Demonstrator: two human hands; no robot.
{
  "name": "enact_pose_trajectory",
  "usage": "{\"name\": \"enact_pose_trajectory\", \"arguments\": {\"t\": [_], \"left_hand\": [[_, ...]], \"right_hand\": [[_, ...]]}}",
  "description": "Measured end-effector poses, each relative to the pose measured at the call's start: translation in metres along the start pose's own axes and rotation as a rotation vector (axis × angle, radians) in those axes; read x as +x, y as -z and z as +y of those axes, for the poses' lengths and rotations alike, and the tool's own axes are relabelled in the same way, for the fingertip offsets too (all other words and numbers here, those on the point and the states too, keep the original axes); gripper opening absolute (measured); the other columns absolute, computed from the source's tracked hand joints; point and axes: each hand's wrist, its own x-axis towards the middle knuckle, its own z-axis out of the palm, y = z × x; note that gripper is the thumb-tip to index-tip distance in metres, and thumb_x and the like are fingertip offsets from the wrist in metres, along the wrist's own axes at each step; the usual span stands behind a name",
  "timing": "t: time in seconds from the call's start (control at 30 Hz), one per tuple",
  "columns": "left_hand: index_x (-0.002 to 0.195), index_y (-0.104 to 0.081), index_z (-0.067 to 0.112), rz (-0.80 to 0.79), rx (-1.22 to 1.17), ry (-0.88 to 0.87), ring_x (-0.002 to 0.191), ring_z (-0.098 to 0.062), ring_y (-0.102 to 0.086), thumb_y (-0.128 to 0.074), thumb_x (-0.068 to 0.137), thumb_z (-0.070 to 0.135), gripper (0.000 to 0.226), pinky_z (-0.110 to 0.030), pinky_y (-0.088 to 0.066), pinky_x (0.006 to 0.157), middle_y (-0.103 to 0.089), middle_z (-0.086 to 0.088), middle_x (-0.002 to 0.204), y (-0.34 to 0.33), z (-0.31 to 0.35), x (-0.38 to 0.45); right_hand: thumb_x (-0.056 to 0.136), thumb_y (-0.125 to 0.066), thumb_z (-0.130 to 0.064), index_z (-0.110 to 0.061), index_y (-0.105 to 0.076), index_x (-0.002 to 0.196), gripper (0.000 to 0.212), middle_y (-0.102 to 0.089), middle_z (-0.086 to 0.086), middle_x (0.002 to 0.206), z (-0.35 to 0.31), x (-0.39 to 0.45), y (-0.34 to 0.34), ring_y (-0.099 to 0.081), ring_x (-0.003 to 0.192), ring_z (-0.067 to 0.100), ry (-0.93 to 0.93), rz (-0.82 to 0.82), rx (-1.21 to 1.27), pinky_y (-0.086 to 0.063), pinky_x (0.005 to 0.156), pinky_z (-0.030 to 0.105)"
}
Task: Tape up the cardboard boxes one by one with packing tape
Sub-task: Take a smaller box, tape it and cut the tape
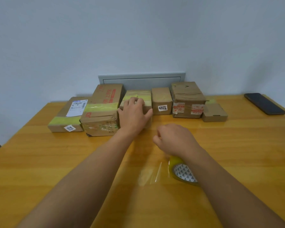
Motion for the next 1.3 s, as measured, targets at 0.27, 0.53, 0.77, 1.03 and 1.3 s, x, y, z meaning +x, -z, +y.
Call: {"name": "enact_pose_trajectory", "arguments": {"t": [0.27,0.53,0.77,1.03,1.3], "left_hand": [[0.111,-0.063,0.024,0.023,-0.022,-0.064,0.116,-0.017,-0.047,-0.062,0.087,0.055,0.040,-0.046,-0.043,0.098,-0.056,0.005,0.121,0.036,-0.011,-0.065],[0.102,-0.065,0.023,0.092,-0.008,-0.056,0.112,-0.020,-0.051,-0.070,0.081,0.050,0.035,-0.043,-0.043,0.089,-0.059,0.003,0.116,0.060,-0.015,-0.136],[0.096,-0.059,0.022,0.072,0.052,0.020,0.114,-0.025,-0.048,-0.069,0.078,0.050,0.034,-0.046,-0.045,0.088,-0.055,-0.001,0.117,0.077,-0.024,-0.181],[0.114,-0.052,0.028,-0.012,0.111,0.121,0.127,-0.021,-0.037,-0.057,0.085,0.056,0.040,-0.045,-0.041,0.097,-0.044,0.002,0.133,0.098,-0.021,-0.215],[0.111,-0.052,0.018,-0.118,0.238,-0.005,0.149,-0.028,-0.015,-0.026,0.082,0.068,0.064,-0.050,-0.005,0.121,-0.035,-0.007,0.154,0.107,-0.026,-0.205]], "right_hand": [[0.093,-0.042,-0.033,-0.018,-0.043,0.062,0.035,-0.045,0.000,0.062,-0.003,-0.008,0.011,-0.042,0.055,0.016,0.037,0.018,0.022,-0.037,0.052,0.031],[0.086,-0.046,-0.023,-0.021,-0.034,0.052,0.037,-0.030,-0.007,0.045,0.005,-0.035,0.022,-0.029,0.039,0.014,0.130,0.389,0.011,-0.018,0.043,0.021],[0.098,-0.039,-0.040,-0.016,-0.061,0.098,0.032,-0.061,0.003,0.089,-0.013,-0.061,0.017,-0.055,0.084,0.023,0.159,0.144,-0.206,-0.036,0.060,0.032],[0.099,-0.036,-0.051,-0.023,-0.051,0.130,0.045,-0.057,0.002,0.121,-0.002,-0.082,0.012,-0.052,0.110,0.024,-0.028,-0.060,-0.325,-0.041,0.086,0.038],[0.096,-0.035,-0.055,-0.026,-0.054,0.131,0.048,-0.057,-0.002,0.126,0.008,-0.092,-0.003,-0.050,0.117,0.020,-0.046,0.071,-0.228,-0.042,0.093,0.036]]}}
